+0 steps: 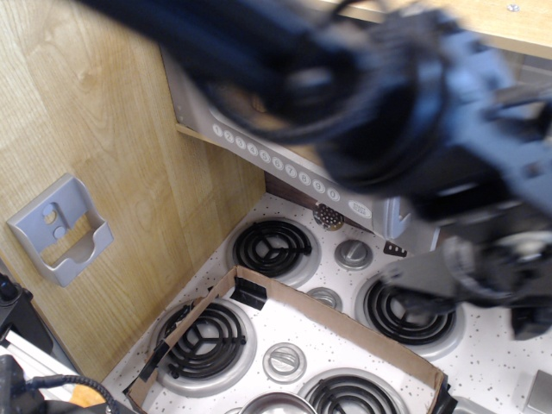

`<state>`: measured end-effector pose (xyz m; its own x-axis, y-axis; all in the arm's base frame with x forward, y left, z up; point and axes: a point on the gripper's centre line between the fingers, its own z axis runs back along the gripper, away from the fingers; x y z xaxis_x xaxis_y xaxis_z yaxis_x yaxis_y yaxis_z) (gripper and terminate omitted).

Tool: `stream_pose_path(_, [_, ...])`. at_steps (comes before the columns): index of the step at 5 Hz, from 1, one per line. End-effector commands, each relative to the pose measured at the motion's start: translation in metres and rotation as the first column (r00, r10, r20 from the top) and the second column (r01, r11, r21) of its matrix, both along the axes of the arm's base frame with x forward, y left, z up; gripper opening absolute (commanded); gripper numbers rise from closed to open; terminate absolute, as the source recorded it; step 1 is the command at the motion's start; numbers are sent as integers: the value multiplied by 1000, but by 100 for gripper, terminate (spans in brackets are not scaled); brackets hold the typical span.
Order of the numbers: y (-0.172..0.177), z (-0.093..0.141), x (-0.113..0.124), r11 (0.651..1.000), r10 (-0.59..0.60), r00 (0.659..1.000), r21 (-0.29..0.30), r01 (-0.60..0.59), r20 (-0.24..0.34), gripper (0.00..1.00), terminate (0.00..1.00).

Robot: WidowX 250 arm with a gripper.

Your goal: Open microwave

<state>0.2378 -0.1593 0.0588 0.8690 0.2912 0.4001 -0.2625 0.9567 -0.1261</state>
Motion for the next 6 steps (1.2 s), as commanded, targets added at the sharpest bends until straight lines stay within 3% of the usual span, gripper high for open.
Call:
stream_pose_path(1, [-45, 28, 43, 977, -214, 976, 16, 214, 29, 100, 0])
stream_pose_path(2, [-54, 43, 60, 934, -351, 936, 74, 349, 22, 100, 0])
stream_pose_path(4, [-23, 49, 85, 817, -561, 828, 176, 548, 26, 100, 0])
stream_pose_path(6, [19, 48, 95, 738, -655, 755, 193, 646, -22, 100, 0])
